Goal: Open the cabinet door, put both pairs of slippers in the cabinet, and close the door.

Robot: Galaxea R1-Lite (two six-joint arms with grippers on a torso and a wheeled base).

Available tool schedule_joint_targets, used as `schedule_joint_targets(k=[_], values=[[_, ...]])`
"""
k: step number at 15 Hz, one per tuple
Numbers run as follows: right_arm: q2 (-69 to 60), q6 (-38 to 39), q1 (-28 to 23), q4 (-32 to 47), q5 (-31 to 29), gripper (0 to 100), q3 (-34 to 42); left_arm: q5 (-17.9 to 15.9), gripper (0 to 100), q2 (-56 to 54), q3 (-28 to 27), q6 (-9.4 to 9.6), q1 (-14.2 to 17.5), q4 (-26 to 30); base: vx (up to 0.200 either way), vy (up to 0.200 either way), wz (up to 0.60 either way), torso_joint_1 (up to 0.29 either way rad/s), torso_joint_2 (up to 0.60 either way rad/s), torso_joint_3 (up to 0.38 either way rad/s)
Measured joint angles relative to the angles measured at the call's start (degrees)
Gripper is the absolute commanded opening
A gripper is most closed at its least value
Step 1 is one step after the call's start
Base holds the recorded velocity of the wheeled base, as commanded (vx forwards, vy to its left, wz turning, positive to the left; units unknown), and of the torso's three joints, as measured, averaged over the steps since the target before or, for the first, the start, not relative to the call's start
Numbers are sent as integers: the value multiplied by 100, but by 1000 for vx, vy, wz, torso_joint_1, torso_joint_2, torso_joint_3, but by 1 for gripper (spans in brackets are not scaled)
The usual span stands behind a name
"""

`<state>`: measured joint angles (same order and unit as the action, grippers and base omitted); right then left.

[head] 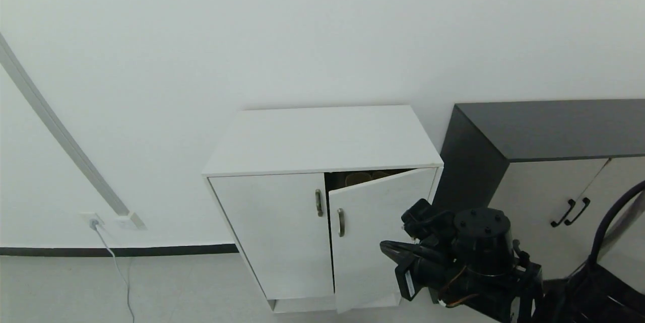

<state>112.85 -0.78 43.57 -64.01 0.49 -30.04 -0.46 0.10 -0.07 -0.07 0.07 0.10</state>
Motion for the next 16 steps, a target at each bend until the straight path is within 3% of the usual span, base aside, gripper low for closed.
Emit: schedule_joint_targets(k=[3, 6, 16], values=[[118, 2, 33, -184, 2, 0, 46, 2, 0, 0, -2, 0, -5, 1, 200, 0, 0, 1, 2, 4], [372, 0, 34, -529, -11, 0, 39, 2, 0, 0, -2, -6, -2, 0, 0, 0, 0, 0, 0, 0], [1193, 35, -129, -518, -24, 0, -634, 9, 0, 0, -2, -9, -2, 0, 0, 0, 0, 0, 0, 0]])
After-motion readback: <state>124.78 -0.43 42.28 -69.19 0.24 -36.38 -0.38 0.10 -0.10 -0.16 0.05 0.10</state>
